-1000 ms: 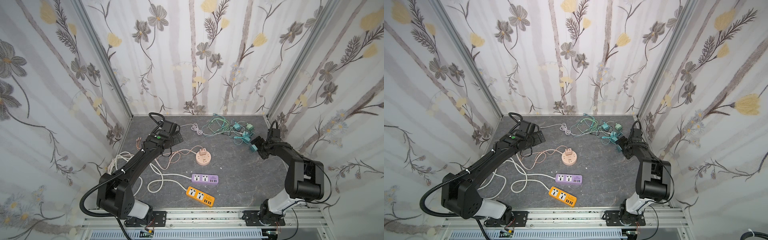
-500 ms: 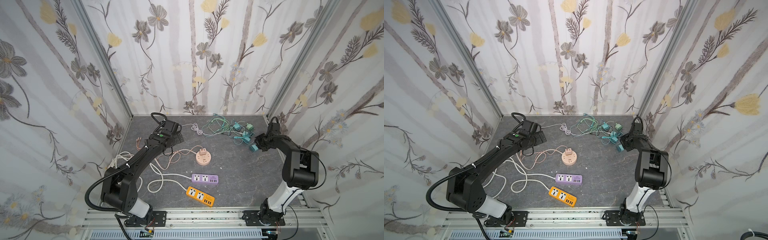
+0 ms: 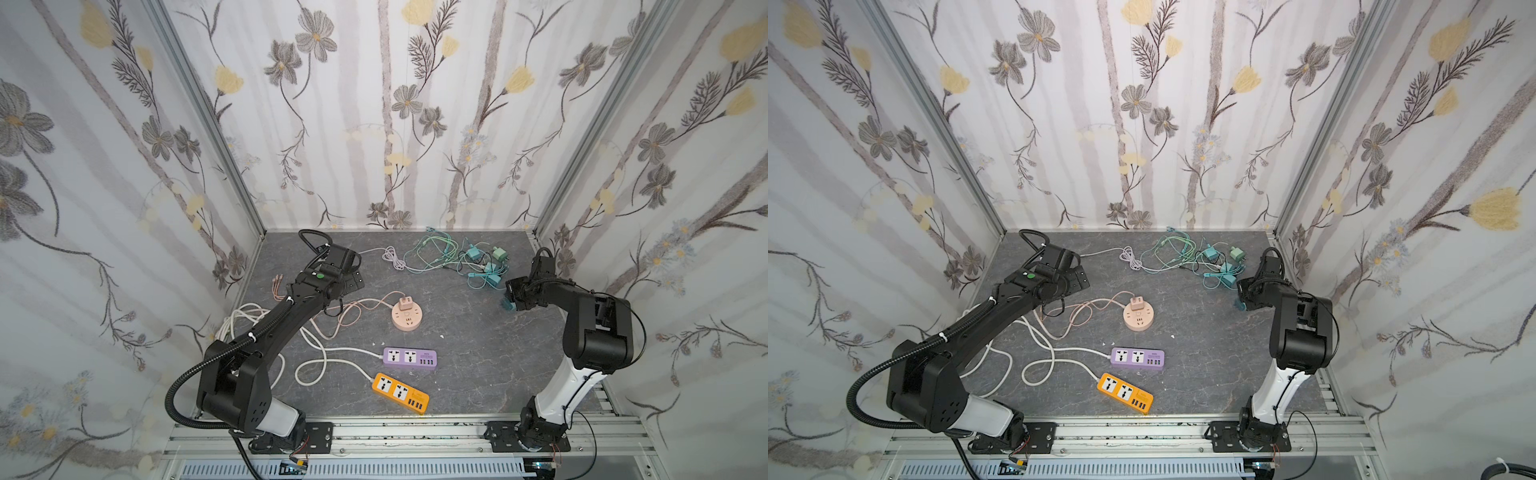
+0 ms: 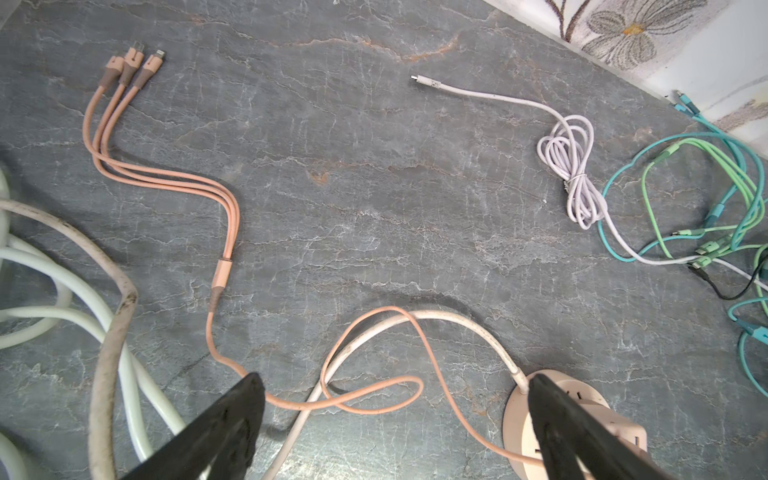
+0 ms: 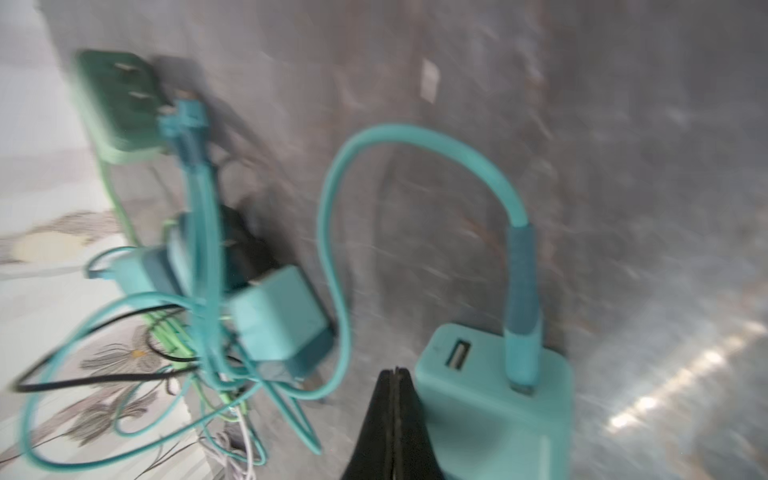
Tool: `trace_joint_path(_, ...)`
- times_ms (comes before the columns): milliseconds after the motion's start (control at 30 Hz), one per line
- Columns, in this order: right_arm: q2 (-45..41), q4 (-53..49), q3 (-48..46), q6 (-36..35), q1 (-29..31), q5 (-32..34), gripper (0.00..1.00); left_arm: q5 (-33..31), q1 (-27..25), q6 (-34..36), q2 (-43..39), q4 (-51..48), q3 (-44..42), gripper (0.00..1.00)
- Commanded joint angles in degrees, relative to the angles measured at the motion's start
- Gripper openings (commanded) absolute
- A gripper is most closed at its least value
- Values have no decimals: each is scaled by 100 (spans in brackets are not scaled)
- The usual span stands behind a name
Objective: Insert the plug
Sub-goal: 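Grasp a teal charger cube from the pile with the right gripper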
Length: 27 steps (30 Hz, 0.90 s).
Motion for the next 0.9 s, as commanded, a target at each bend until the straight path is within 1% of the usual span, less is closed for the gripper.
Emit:
trace_joint_path(0, -406, 61, -351, 160, -5, -104, 0, -182, 14, 51, -70, 58, -55, 100)
trace_joint_path(100, -779, 19, -391, 32, -13, -244, 0, -176, 22, 107, -88, 41, -49, 100)
trace_joint_path(200, -1003, -166, -216, -110, -76, 109, 1, -164, 22, 132, -102, 43, -33, 100)
trace_joint_path(267, -966, -166, -162, -77, -214, 187, 2, -159, 19, 131, -130, 46, -46, 100)
trace_joint_path(367, -694, -190, -79, -69, -435, 161, 4, -179, 30, 141, -184, 52, -83, 100)
trace_joint_path(400, -636, -199, -67, -79, -492, 131, 5, -201, 30, 157, -198, 39, -93, 100)
trace_joint_path(500, -656, -151, -188, -167, -615, 149, 15, -249, 44, 157, -252, 10, -127, 100)
trace_joint_path(667, -850, -282, -415, -576, -747, 375, 31, -203, 65, 131, -290, 132, -242, 100)
trace_joint_path(767, -767, -362, -436, -814, -834, 129, 35, -169, 70, 148, -220, 130, -203, 100)
trace_joint_path(867, -780, -340, -515, -854, -851, -117, 40, -156, 79, 148, -206, 127, -205, 100)
